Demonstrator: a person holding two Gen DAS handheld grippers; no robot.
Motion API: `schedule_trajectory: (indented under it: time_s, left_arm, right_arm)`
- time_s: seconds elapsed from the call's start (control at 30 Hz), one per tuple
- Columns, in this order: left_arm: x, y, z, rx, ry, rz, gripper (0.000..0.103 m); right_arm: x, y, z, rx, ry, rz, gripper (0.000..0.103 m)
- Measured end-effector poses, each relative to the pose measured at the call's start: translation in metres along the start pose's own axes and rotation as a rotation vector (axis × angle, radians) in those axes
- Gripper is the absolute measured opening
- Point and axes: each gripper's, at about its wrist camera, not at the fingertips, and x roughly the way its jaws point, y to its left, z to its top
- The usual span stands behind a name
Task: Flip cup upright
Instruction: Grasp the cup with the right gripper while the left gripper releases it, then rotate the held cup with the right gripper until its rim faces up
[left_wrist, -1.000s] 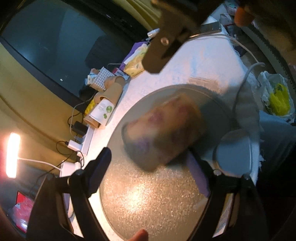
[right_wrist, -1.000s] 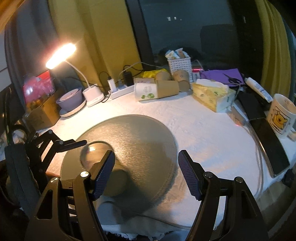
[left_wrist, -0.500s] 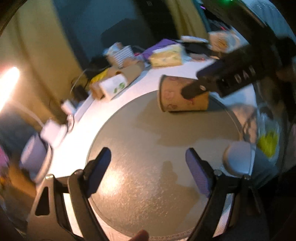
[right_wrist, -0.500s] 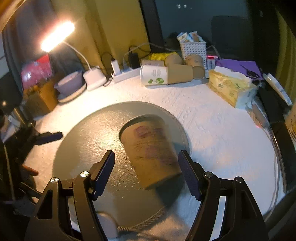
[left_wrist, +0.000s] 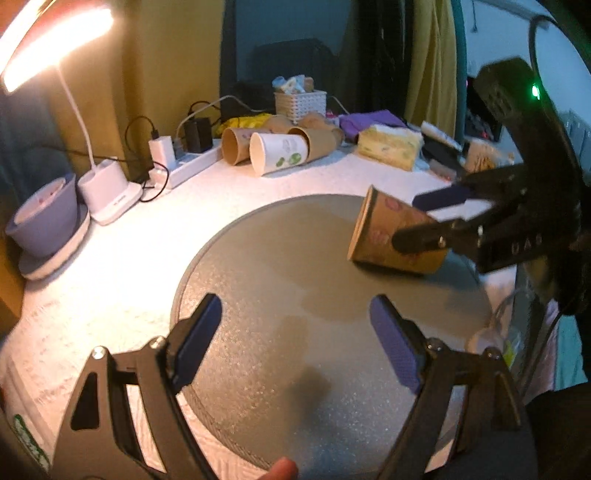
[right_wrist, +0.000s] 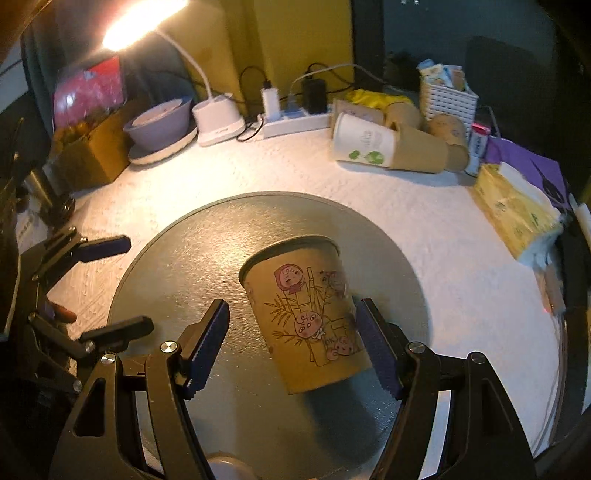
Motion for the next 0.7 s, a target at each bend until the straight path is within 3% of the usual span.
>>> schedule_trajectory:
  time_s: [0.37,0.7]
  left_arm:
    - [0.002,0.047,-0.004,-0.199,-0.050,-0.131,0.084]
    - [0.011,0.068,-0.010,-0.283,-0.047,-0.182,0.084]
  right_arm:
    - [0.028,0.027,0.026,-0.126,0.134,-0.050,0.074]
    - [0.065,0.044,0.045,-0.261,0.256,-0.095,0.077]
